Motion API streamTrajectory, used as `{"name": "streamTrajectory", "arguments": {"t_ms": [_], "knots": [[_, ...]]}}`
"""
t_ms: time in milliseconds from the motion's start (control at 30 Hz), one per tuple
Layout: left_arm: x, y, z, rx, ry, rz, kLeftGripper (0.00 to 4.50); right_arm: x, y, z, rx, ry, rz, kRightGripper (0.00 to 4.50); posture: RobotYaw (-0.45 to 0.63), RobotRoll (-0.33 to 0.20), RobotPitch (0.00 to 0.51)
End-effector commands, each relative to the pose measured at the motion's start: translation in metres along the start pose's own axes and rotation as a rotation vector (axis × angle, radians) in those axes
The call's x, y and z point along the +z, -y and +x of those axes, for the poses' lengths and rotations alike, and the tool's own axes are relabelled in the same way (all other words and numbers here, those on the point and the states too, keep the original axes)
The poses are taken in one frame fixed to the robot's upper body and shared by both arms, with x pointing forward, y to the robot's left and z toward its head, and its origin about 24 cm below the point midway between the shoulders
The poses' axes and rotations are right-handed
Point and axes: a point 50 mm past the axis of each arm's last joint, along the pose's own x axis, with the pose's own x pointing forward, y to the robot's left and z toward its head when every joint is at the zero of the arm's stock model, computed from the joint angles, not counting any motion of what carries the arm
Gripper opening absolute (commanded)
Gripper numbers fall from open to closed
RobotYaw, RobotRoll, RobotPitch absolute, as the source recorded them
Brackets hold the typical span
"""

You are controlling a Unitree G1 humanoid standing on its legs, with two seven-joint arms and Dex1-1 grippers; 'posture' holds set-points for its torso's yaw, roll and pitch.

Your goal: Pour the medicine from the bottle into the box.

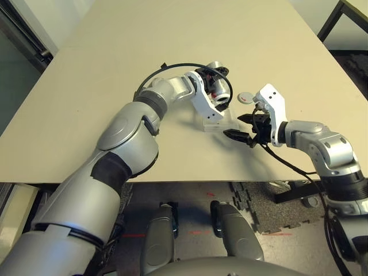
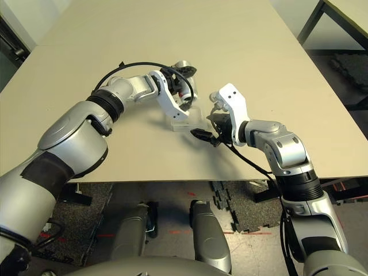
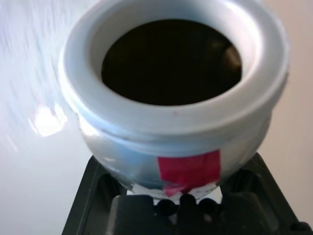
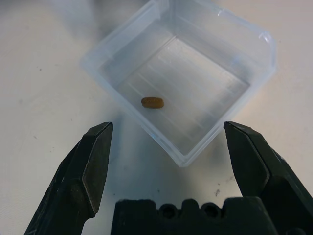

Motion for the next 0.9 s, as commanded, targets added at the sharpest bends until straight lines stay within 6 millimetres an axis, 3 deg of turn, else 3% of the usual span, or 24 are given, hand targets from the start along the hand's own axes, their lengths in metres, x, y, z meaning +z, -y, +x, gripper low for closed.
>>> {"name": "streamTrajectory", "arguments": {"t_ms": [33,167,267,567,900], "knots": [[-0.023,0.002,-0.008,0.067,-0.141,-0.583,2.66,-0.001,0.000,0.001,0.011,-0.004,0.001,4.50,-0.06,0.000,0.163],[-0.052,0.007,-0.022,0.244,-0.264,-1.190,2.66,-0.002,0.001,0.000,0.013,-0.010,-0.002,4.50,-0.04,0.000,0.164],[-0.066,0.021,-0.033,0.323,-0.324,-1.432,2.66,-0.002,0.003,-0.001,0.015,-0.014,-0.003,4.50,-0.02,0.000,0.165],[-0.073,0.091,-0.060,0.321,-0.513,-1.691,2.66,-0.006,0.003,-0.001,0.024,-0.023,0.002,4.50,-0.01,0.000,0.163],[-0.073,0.121,-0.075,0.257,-0.643,-1.690,2.66,-0.008,0.002,0.001,0.024,-0.020,0.016,4.50,-0.01,0.000,0.158]]}}
